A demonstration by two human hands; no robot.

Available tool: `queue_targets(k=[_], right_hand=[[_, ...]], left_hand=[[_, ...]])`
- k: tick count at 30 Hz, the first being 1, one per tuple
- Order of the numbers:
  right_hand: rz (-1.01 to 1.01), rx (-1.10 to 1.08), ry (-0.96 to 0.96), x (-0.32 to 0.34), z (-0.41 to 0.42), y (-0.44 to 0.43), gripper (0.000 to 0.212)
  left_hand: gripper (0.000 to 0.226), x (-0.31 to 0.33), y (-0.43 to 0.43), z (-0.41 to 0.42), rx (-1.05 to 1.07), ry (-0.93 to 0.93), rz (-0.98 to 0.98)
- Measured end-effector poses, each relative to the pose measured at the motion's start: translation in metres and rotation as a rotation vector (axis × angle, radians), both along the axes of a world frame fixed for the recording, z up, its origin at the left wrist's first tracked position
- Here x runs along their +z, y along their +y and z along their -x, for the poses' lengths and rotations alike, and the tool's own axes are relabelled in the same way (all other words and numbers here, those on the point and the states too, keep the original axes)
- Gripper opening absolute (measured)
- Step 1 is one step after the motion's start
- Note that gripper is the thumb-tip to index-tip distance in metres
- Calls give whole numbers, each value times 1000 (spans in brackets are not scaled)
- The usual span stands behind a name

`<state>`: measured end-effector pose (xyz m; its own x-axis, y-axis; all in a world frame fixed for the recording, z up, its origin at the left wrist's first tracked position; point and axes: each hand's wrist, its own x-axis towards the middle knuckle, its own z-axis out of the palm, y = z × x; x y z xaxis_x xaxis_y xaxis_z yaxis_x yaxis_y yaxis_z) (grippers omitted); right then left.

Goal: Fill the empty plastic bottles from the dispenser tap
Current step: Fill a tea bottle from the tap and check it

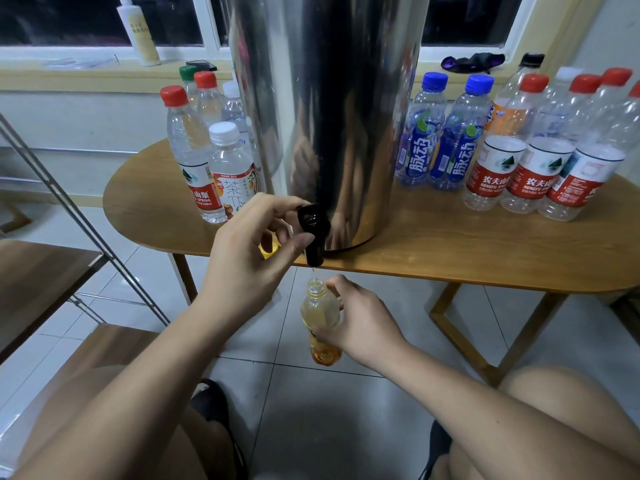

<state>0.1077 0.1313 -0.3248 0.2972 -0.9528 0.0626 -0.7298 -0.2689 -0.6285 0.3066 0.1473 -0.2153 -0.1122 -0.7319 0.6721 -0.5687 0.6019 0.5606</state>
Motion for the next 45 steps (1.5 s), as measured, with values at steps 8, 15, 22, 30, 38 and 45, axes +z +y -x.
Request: queue_targets(k=[8, 15, 22, 30, 38, 45], right_hand=[[4, -24, -50, 2, 1, 2, 65], [21, -32, -46, 5, 5, 6, 65], [20, -4, -67, 13, 10, 14, 66], [27, 26, -96, 22, 16, 25, 67], [16, 42, -83, 28, 23, 30, 66], [-17, 91, -68, 26, 18, 33, 65]], left_hand=[[20, -1, -9, -22, 74, -24, -104], [21, -22, -32, -55, 204, -243, -282], [28, -38, -41, -61, 221, -330, -395], [24, -42, -43, -57, 207, -336, -375], [10, -16, -3, -38, 24, -221, -406], [15, -13, 17, -28, -113, -284, -404]])
